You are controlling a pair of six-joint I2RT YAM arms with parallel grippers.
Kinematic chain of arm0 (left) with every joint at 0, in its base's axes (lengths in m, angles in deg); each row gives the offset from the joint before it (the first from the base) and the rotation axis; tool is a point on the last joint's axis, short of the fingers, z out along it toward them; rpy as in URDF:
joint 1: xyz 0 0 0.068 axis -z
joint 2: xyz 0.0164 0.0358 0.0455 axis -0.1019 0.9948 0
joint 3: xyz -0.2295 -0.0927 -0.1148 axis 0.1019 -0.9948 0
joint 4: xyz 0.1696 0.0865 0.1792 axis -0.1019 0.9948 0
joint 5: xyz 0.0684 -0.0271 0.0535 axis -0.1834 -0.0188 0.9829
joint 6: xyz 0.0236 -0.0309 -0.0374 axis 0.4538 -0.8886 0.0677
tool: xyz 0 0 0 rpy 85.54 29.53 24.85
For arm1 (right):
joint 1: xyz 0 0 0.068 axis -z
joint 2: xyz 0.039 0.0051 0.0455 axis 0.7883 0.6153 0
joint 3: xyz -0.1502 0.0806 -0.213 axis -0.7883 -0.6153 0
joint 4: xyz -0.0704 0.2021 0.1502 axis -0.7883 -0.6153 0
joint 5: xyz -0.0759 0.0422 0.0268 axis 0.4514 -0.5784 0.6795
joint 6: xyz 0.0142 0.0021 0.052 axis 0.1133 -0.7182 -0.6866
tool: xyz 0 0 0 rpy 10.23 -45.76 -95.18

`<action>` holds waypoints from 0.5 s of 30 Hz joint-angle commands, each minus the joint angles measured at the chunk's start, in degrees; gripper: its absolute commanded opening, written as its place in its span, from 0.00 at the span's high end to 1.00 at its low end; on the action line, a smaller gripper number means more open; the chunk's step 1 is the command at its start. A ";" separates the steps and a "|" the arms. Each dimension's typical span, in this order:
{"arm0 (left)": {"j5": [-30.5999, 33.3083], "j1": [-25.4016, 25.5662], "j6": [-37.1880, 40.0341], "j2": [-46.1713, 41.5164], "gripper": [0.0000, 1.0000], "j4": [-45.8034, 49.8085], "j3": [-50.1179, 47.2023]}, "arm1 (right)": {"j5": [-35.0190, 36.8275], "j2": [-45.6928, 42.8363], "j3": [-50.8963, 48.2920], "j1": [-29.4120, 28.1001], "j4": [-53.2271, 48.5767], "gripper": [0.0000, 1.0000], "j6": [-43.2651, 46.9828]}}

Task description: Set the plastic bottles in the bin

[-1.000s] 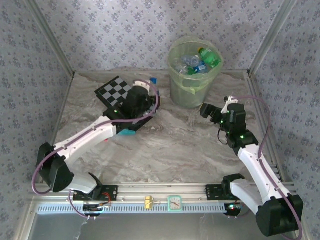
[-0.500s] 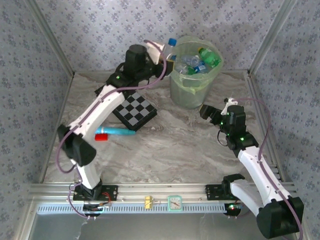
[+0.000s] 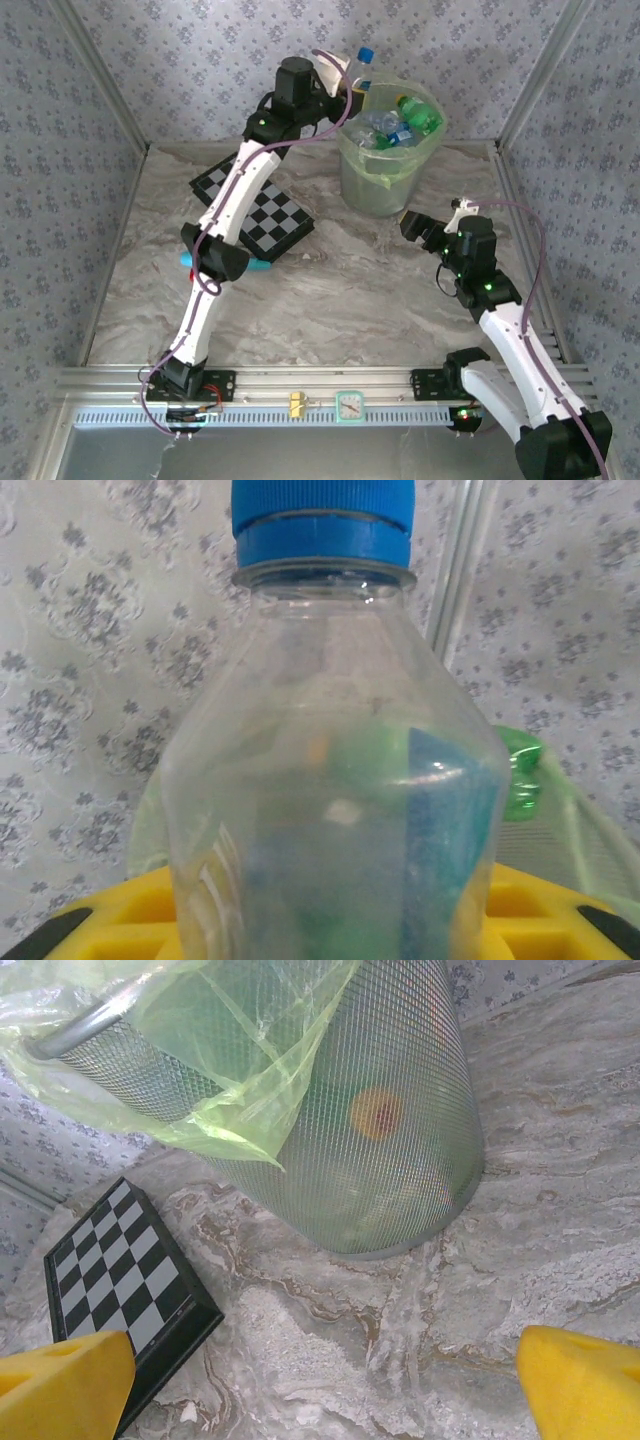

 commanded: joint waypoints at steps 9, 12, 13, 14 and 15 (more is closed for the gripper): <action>0.54 -0.60 4.01 4.85 0.63 -6.31 1.53 | 1.34 -0.80 0.42 -0.42 -1.32 0.00 0.40; -0.70 -0.57 3.66 5.50 0.54 -6.27 1.46 | 1.37 -0.65 0.58 -0.43 -1.37 0.00 0.50; -1.30 -0.49 3.28 5.68 0.41 -6.30 1.46 | 1.35 -0.64 0.65 -0.42 -1.49 0.00 0.49; -1.44 -0.46 3.10 5.85 0.32 -6.16 1.46 | 1.28 -0.59 0.73 -0.38 -1.53 0.00 0.50; -1.60 -0.40 2.91 5.92 0.25 -6.06 1.53 | 1.19 -0.64 0.81 -0.44 -1.57 0.00 0.49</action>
